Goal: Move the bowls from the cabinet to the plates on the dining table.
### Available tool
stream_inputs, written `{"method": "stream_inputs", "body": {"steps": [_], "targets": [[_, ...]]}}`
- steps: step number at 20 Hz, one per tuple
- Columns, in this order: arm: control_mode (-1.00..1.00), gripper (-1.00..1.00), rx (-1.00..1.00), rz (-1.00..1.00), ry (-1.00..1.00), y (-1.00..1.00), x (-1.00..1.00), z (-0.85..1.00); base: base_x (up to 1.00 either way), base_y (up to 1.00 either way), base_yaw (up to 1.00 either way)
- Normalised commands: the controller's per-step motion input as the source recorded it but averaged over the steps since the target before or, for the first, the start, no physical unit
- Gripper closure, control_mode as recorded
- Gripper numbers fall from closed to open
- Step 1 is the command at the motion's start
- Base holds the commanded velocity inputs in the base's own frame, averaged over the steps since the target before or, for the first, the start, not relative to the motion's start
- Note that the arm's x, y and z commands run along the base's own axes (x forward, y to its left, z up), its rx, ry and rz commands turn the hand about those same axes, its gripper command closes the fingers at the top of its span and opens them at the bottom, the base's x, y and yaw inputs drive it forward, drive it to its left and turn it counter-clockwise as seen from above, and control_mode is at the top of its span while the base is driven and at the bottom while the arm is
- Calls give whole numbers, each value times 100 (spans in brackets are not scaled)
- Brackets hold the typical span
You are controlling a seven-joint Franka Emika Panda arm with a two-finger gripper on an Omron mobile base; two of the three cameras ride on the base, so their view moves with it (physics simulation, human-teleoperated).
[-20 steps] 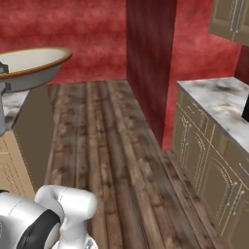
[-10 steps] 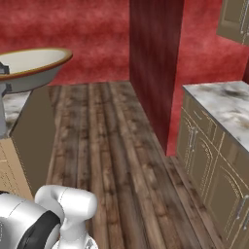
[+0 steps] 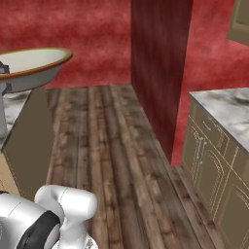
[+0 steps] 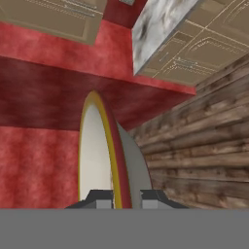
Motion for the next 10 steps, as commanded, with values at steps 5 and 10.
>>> {"method": "stream_inputs", "body": {"steps": [5, 10], "targets": [[100, 100, 0, 0, 0, 0, 0, 0, 62, 0, 3], [100, 100, 0, 0, 0, 0, 0, 0, 45, 35, 1]]}}
